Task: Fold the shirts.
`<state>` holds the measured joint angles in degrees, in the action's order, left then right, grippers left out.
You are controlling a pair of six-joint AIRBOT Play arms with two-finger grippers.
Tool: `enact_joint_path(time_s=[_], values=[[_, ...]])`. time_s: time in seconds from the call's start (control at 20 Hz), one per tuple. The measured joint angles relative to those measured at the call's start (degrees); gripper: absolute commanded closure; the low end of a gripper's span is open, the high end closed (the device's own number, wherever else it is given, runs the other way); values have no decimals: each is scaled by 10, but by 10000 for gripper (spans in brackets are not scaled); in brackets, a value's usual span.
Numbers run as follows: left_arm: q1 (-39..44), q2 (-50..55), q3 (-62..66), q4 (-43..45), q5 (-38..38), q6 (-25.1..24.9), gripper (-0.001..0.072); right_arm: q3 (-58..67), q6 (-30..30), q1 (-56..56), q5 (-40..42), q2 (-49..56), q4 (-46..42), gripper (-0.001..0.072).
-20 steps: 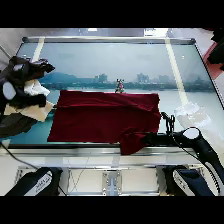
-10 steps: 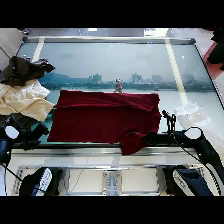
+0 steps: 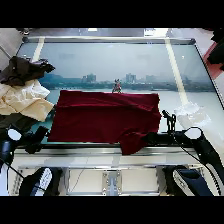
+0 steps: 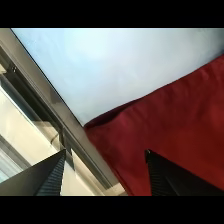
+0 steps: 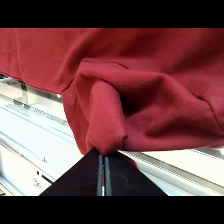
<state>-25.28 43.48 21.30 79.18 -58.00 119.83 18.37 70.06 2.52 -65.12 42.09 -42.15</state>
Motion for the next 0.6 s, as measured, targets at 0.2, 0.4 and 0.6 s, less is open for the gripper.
enact_joint_path(time_s=[0.2,0.4,0.6], values=[[0,38,-1,-33,28,-10,259,0,0,0,1,0,2,683],[0,54,-1,-59,57,-24,432,0,-1,0,1,0,7,683],[0,58,-1,-65,59,-40,690,0,-1,0,4,0,9,683]])
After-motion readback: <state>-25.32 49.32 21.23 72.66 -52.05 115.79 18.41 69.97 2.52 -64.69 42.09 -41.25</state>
